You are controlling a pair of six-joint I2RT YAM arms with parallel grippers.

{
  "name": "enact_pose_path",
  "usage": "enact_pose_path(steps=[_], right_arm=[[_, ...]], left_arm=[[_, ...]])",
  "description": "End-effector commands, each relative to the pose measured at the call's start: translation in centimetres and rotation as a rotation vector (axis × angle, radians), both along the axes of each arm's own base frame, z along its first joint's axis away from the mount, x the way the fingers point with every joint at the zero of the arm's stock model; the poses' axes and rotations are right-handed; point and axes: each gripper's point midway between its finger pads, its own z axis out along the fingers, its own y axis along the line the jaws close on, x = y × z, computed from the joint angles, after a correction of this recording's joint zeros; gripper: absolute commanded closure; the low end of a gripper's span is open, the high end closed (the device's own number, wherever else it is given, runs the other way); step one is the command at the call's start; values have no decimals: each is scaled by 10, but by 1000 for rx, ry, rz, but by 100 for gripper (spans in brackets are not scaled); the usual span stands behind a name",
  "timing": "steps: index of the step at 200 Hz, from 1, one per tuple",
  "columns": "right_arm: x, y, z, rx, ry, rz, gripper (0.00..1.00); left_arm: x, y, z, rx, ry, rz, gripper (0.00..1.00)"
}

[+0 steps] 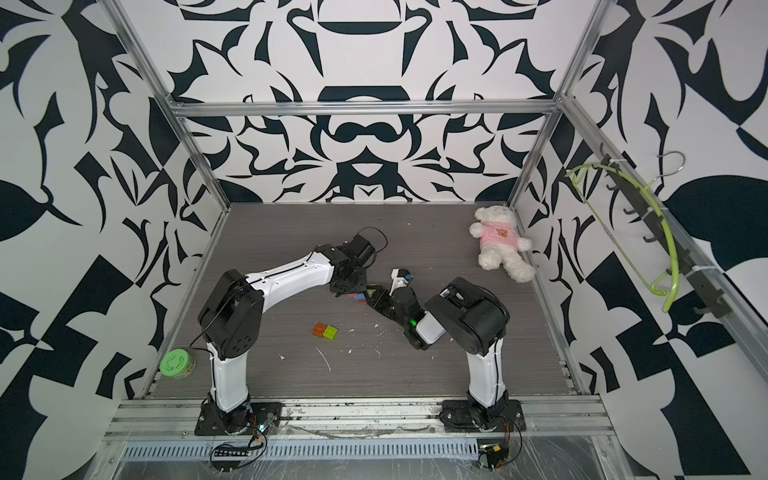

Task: Assemble the letter v with lego
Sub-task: Assemble the lego brick with the lego brick.

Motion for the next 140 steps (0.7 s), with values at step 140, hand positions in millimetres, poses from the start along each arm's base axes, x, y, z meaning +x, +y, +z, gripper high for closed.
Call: enact_pose_path(steps=[140], right_arm=[[-5, -9, -11, -44, 25, -14, 100]], left_arm=[[-18, 13, -40, 98, 108, 5, 88]])
